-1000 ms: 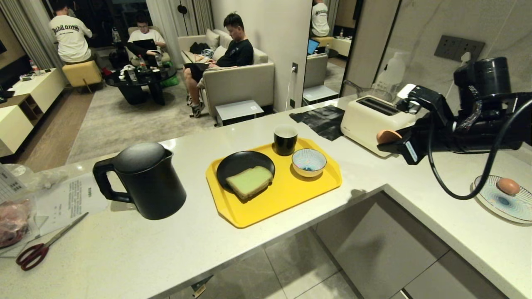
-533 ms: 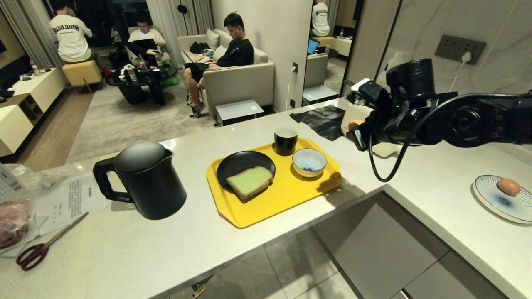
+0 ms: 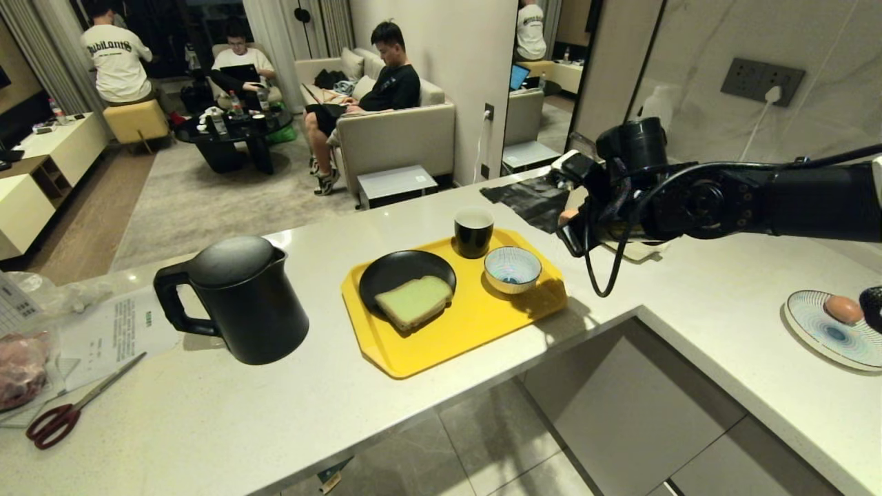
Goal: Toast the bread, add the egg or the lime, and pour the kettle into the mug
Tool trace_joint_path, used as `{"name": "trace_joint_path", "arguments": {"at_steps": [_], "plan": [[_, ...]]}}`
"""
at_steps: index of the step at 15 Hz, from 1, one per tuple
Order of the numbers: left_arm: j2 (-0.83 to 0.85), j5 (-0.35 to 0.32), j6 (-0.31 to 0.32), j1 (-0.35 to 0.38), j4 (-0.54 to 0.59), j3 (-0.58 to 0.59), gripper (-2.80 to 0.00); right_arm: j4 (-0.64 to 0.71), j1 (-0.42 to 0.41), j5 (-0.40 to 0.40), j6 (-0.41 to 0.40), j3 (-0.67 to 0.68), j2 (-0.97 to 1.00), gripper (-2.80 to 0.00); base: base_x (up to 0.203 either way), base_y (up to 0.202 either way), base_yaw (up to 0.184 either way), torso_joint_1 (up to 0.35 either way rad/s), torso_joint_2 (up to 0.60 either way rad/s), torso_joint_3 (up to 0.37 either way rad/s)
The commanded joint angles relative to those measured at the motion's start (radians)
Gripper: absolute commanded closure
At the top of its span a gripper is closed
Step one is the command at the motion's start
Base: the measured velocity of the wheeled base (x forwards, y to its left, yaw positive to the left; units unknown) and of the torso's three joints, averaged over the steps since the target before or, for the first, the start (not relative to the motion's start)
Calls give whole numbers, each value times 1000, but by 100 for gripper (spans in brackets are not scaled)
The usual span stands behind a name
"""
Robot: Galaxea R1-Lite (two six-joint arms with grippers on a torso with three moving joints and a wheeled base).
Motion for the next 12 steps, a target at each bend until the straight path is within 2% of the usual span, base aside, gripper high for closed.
{"name": "trace_joint_path", "arguments": {"at_steps": [1, 4, 8, 12], "plan": [[-3, 0, 0, 0, 0, 0, 0, 75, 3, 22, -25, -77, 67, 0, 0, 0, 0, 0, 0, 0], [-3, 0, 0, -1, 0, 0, 0, 84, 15, 54, -102, -79, 98, 0, 0, 0, 0, 0, 0, 0], [-3, 0, 0, 0, 0, 0, 0, 82, 23, 55, -104, -150, 174, 0, 0, 0, 0, 0, 0, 0], [-3, 0, 0, 0, 0, 0, 0, 28, 49, 60, -106, -160, 224, 0, 0, 0, 0, 0, 0, 0]]}}
